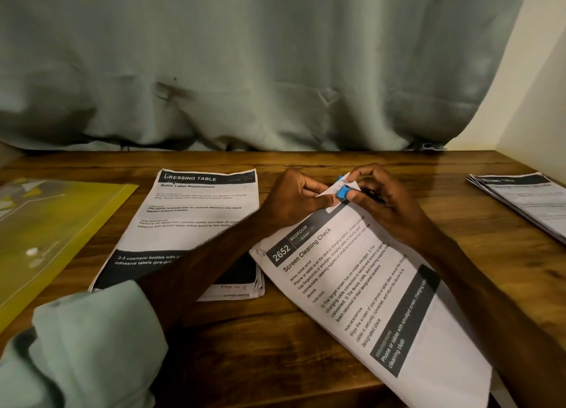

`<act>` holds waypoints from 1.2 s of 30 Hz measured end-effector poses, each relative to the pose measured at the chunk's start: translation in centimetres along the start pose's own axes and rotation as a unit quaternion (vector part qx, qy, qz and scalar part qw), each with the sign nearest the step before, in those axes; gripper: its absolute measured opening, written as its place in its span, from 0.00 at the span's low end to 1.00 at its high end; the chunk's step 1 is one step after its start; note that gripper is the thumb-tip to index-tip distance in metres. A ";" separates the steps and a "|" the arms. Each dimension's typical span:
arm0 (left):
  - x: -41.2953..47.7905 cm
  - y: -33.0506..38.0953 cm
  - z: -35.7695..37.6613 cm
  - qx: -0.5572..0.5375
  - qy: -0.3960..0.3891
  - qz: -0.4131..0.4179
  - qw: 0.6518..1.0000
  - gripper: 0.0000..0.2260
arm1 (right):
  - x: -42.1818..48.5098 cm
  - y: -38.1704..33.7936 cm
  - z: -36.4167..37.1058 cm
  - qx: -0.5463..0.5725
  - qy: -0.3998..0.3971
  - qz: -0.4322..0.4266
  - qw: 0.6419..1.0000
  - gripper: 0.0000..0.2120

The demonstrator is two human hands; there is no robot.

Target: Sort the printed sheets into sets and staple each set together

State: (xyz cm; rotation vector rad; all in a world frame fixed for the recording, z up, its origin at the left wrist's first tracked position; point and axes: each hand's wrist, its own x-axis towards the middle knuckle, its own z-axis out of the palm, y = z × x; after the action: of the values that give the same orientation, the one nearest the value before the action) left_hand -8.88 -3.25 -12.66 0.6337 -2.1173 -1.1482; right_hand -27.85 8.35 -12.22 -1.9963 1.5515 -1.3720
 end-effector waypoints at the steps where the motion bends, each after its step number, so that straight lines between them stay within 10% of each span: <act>1: 0.0 0.0 0.0 0.000 0.000 0.000 1.000 0.10 | 0.0 0.0 0.0 0.002 -0.002 -0.001 1.000 0.14; 9: 0.1 0.2 -0.1 -0.009 -0.007 -0.011 1.000 0.11 | 0.1 -0.5 -0.1 0.034 0.009 0.041 0.999 0.24; 36: -0.2 0.7 -0.1 0.032 0.012 0.055 0.998 0.09 | 0.4 -0.4 -0.4 0.023 -0.028 -0.013 0.999 0.14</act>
State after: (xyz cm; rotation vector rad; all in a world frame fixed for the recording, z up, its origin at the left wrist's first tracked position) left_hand -8.74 -2.87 -12.09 0.5512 -2.1474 -1.0114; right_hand -27.88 8.26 -11.50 -2.0161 1.4621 -1.3357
